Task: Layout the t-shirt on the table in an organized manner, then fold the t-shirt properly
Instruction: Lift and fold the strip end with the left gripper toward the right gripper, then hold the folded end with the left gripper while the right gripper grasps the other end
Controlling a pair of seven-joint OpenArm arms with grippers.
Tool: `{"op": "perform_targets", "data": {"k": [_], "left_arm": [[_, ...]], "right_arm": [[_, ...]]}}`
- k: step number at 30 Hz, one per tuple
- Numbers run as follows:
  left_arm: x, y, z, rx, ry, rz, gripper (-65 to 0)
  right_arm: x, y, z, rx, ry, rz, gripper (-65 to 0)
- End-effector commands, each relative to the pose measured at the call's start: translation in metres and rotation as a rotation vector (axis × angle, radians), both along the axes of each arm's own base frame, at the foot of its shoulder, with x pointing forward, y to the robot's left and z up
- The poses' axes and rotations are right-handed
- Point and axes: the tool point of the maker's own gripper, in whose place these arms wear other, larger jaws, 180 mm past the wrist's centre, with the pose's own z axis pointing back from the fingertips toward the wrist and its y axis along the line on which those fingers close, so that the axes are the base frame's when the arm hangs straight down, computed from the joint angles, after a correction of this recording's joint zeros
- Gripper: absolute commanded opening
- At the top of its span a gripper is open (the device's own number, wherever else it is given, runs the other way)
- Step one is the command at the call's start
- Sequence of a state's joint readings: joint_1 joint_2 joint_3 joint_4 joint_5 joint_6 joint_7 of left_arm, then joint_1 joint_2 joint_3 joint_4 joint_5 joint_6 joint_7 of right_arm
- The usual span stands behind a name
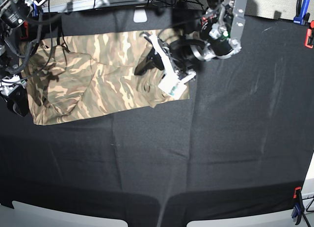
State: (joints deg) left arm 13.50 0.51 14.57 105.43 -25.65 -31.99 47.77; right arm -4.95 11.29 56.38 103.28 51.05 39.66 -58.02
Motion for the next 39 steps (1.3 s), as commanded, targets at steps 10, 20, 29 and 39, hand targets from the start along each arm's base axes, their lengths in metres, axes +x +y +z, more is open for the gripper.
{"op": "perform_targets", "data": {"k": [10, 20, 29, 39], "left_arm": [[0.009, -0.01, 0.042, -0.206, -0.048, 0.029, -35.2], [0.008, -0.011, 0.046, -0.235, -0.04, 0.028, -24.6], [0.008, -0.011, 0.045, -0.235, -0.04, 0.028, -24.6], [0.008, -0.011, 0.045, -0.235, -0.04, 0.028, -24.6]], "right_arm": [[0.004, -0.001, 0.019, -0.018, -0.065, 0.01, -44.0], [0.004, -0.001, 0.019, -0.019, -0.065, 0.009, -44.0], [0.007, -0.008, 0.04, -0.025, -0.169, -0.016, -44.0], [0.007, -0.016, 0.041, -0.077, -0.142, -0.022, -29.4]]}}
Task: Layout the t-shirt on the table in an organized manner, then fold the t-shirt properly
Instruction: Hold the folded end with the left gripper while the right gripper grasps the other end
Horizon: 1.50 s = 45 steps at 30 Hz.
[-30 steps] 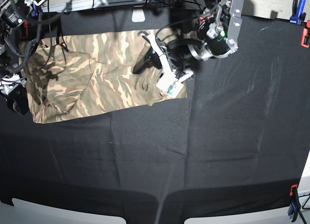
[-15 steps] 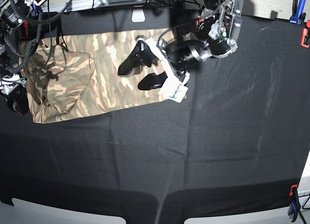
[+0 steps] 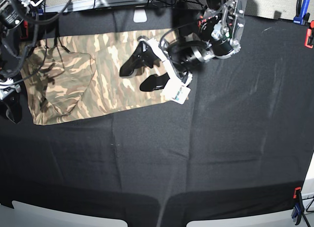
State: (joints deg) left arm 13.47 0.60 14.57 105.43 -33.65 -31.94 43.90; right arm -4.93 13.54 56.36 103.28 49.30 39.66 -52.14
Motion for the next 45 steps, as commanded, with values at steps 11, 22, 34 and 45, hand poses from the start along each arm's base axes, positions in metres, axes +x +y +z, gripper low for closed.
{"op": "perform_targets", "data": {"k": [11, 22, 34, 45], "left_arm": [[0.001, -0.004, 0.01, -0.004, -0.02, -0.033, -24.6], [0.001, -0.004, 0.01, -0.001, -0.02, -0.034, -24.6], [0.001, -0.003, 0.009, 0.002, -0.02, -0.035, -24.6], [0.001, -0.003, 0.009, 0.003, -0.02, -0.035, -24.6]], "right_arm": [[0.0, -0.024, -0.004, -0.158, 0.095, -0.076, -21.7], [-0.011, -0.062, -0.048, -0.142, 0.298, -0.112, -21.8], [-0.043, -0.093, -0.121, 0.109, 0.556, -0.091, -21.8], [-0.047, -0.057, -0.172, 0.088, 0.758, 0.038, -21.8]]}}
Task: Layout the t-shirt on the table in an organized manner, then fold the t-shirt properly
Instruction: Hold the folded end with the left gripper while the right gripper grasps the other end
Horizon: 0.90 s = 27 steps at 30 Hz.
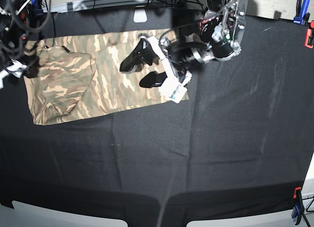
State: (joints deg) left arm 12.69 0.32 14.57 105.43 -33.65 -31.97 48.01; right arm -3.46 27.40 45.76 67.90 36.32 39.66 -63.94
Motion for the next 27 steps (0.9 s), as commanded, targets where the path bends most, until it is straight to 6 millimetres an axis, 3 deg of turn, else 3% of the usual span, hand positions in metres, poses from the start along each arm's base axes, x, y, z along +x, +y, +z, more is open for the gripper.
{"op": "perform_targets", "data": {"k": [1, 16, 19, 27], "left_arm": [[0.004, -0.004, 0.017, -0.053, -0.04, 0.004, -24.6], [0.004, -0.004, 0.017, -0.053, -0.039, 0.004, -24.6], [0.004, -0.004, 0.017, -0.053, -0.039, 0.004, -24.6], [0.004, -0.004, 0.017, -0.053, -0.039, 0.004, -24.6]], "right_arm": [[0.003, -0.005, 0.007, -0.027, -0.002, 0.018, -21.8], [0.004, -0.048, 0.04, -0.142, 0.004, 0.022, -21.8], [0.002, -0.048, 0.038, -0.142, 0.012, 0.022, -21.8], [-0.024, -0.044, 0.016, -0.095, 0.078, 0.009, -21.8]]}}
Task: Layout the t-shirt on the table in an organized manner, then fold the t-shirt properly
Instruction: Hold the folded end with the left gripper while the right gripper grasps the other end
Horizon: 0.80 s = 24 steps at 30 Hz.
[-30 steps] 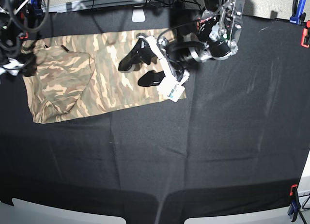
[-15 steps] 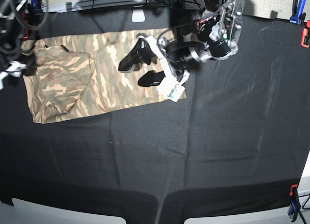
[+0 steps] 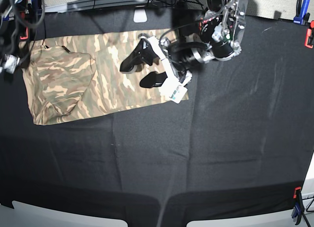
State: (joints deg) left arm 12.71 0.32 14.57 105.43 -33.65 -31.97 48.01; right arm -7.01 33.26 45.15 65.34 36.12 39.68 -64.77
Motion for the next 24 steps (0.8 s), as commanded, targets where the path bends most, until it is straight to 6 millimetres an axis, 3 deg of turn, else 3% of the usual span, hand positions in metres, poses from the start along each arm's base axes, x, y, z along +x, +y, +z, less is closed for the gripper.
{"op": "perform_targets", "data": {"k": [1, 14, 24], "left_arm": [[0.004, -0.004, 0.017, -0.053, -0.04, 0.004, -24.6], [0.004, -0.004, 0.017, -0.053, -0.04, 0.004, -24.6], [0.005, -0.004, 0.017, -0.053, -0.04, 0.004, -24.6]], "right_arm": [[0.008, -0.007, 0.015, -0.008, -0.044, 0.007, -21.8], [0.02, 0.006, 0.025, 0.077, -0.138, -0.001, -21.8], [0.021, 0.033, 0.007, 0.16, -0.155, -0.014, -21.8]]}}
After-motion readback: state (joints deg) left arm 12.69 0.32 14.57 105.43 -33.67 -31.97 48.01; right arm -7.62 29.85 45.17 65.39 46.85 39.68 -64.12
